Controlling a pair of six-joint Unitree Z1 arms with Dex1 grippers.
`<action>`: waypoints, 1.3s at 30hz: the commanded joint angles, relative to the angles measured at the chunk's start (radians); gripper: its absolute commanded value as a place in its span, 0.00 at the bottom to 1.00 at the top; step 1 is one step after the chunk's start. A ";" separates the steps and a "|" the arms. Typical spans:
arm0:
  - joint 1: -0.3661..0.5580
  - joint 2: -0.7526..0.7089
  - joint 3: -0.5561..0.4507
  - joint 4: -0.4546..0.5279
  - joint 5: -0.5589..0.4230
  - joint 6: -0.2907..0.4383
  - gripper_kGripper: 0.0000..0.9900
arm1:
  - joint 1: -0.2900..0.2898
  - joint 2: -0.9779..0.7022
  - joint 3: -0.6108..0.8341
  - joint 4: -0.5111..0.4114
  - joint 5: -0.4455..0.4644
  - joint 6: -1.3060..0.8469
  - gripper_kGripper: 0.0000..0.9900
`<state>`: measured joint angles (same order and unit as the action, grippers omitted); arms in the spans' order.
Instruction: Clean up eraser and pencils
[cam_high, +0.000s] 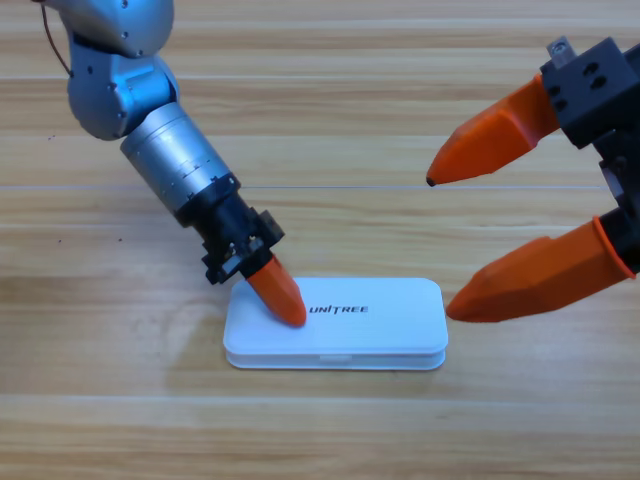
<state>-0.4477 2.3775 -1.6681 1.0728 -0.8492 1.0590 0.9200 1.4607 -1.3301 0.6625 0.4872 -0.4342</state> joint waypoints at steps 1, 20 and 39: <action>-0.022 0.003 0.033 -0.027 0.012 0.009 0.00 | -0.026 0.013 0.035 -0.034 0.027 0.005 0.96; -0.026 -0.050 0.142 -0.120 0.029 -0.013 0.00 | -0.026 0.018 0.035 -0.035 0.027 0.005 0.96; -0.318 -0.865 0.057 0.093 0.320 -0.424 1.00 | -0.026 0.020 0.037 -0.035 0.027 0.005 0.96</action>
<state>-0.5716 1.5741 -1.6563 1.1683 -0.6122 0.7073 0.9200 1.4611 -1.3300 0.6602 0.5069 -0.4341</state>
